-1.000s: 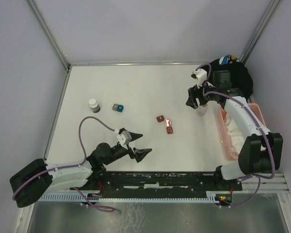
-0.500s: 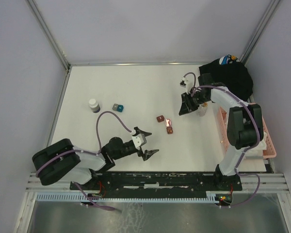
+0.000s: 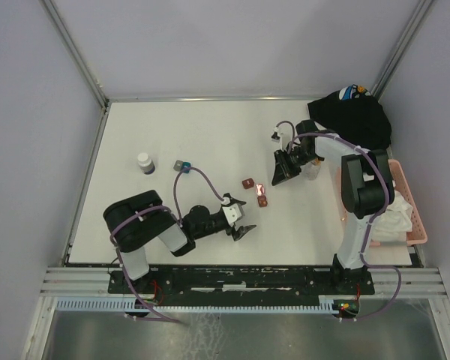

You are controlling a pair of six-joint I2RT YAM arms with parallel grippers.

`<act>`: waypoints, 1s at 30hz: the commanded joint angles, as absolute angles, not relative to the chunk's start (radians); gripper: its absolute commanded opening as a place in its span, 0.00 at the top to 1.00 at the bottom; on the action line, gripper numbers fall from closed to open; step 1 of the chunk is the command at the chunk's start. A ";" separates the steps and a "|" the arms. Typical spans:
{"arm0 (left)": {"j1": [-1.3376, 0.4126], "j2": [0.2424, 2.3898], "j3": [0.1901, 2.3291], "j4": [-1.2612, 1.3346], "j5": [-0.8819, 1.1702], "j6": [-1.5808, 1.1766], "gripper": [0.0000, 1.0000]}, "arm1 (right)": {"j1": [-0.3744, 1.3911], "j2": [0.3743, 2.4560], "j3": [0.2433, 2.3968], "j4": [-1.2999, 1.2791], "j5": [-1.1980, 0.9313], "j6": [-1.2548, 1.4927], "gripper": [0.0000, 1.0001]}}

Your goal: Sort the pills into containers

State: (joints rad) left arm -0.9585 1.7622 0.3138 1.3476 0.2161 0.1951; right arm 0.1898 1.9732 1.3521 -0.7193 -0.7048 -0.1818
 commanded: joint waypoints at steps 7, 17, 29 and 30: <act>-0.935 1.865 0.336 1.548 0.239 0.181 0.16 | 0.195 1.999 1.411 -0.739 -0.775 -0.183 0.74; -0.934 1.820 0.245 1.581 0.245 0.099 0.18 | 0.200 1.978 1.398 -0.719 -0.905 -0.179 0.46; -0.939 1.685 0.183 1.506 0.278 0.021 0.21 | 0.217 2.085 1.388 -0.644 -0.988 -0.096 0.47; -0.943 1.681 0.179 1.504 0.278 0.013 0.22 | 0.218 2.093 1.390 -0.645 -0.994 -0.095 0.48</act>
State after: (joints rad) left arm -0.9379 1.7256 0.1905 1.4689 0.2493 0.0719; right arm 0.2100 2.0754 1.3758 -0.6800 -0.9371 -0.1169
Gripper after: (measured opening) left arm 0.792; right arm 0.528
